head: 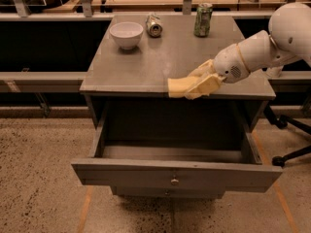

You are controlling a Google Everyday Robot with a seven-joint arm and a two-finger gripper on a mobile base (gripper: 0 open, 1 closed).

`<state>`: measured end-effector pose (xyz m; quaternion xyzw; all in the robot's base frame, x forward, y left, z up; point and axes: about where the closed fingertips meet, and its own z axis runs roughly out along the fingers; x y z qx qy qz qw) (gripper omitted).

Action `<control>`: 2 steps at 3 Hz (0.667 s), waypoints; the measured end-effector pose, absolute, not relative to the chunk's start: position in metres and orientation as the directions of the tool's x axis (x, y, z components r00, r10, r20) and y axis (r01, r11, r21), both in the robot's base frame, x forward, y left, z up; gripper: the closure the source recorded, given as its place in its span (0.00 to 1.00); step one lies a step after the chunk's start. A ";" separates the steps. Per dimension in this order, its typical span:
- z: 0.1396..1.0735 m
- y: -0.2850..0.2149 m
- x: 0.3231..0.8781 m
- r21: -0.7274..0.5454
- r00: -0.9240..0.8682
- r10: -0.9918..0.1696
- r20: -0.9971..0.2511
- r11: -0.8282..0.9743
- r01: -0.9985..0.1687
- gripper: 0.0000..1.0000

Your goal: Place sponge into top drawer

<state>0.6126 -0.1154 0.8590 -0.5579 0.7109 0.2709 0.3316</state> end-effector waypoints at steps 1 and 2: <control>0.859 -0.115 0.613 0.015 -0.157 -0.614 -0.774 0.230 -0.973 1.00; 0.856 -0.115 0.595 0.050 -0.213 -0.605 -0.767 0.274 -0.960 1.00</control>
Offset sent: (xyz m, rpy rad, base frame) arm -0.0580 -0.0052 -0.0058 0.0003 0.1095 -0.1558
